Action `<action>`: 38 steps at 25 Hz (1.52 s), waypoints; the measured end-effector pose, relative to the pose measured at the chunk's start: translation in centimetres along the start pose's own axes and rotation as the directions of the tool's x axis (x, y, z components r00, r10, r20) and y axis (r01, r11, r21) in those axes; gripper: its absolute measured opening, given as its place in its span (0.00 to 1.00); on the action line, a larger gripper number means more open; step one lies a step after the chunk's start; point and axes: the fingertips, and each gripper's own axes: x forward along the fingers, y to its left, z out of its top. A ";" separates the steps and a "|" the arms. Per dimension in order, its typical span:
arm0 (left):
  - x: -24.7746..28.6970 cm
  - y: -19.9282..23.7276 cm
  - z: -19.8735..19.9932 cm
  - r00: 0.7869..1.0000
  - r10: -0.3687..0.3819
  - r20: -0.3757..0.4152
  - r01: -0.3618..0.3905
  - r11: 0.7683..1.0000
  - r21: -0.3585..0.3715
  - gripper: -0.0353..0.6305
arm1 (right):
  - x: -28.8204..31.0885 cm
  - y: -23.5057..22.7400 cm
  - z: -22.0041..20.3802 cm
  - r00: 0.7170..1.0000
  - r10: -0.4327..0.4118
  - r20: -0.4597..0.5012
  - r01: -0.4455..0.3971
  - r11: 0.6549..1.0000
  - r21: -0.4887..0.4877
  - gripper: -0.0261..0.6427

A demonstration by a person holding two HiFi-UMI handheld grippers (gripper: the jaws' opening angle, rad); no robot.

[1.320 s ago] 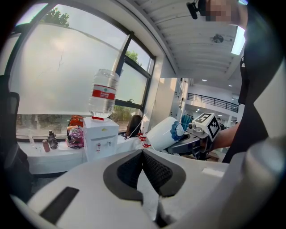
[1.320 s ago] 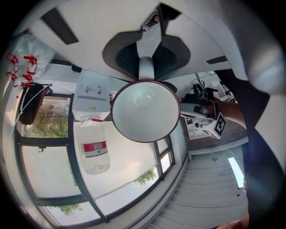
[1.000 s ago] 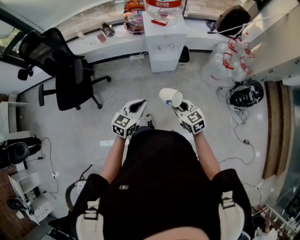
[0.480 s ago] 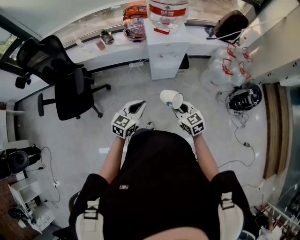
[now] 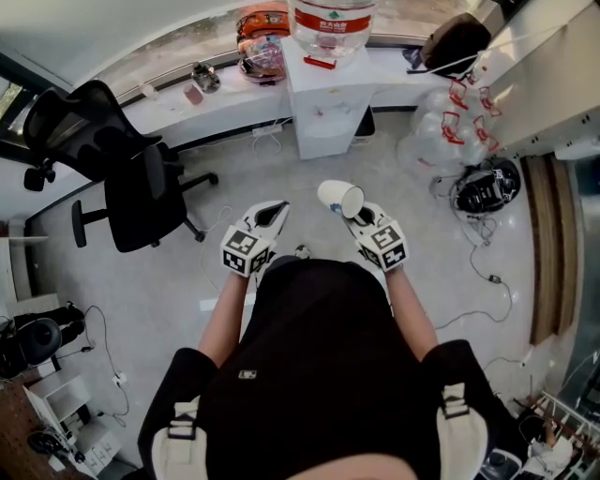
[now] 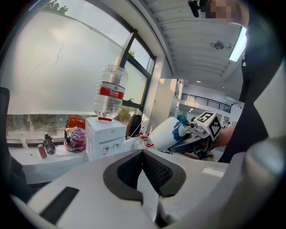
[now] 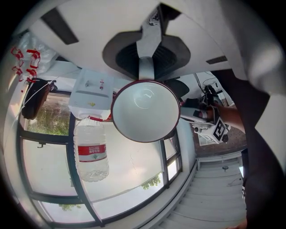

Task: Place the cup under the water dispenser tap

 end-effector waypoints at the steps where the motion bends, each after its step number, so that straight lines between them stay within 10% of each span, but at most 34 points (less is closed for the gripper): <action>1: 0.0 0.1 0.0 1.000 -0.003 0.000 0.003 1.000 0.000 0.05 | 0.0 0.0 -0.1 1.000 -0.003 -0.002 0.003 1.000 0.001 0.09; 38: -5.6 3.2 -2.7 0.996 0.086 0.029 -0.084 0.994 -0.076 0.05 | 4.8 3.3 0.1 0.999 0.018 -0.038 -0.019 0.999 -0.034 0.09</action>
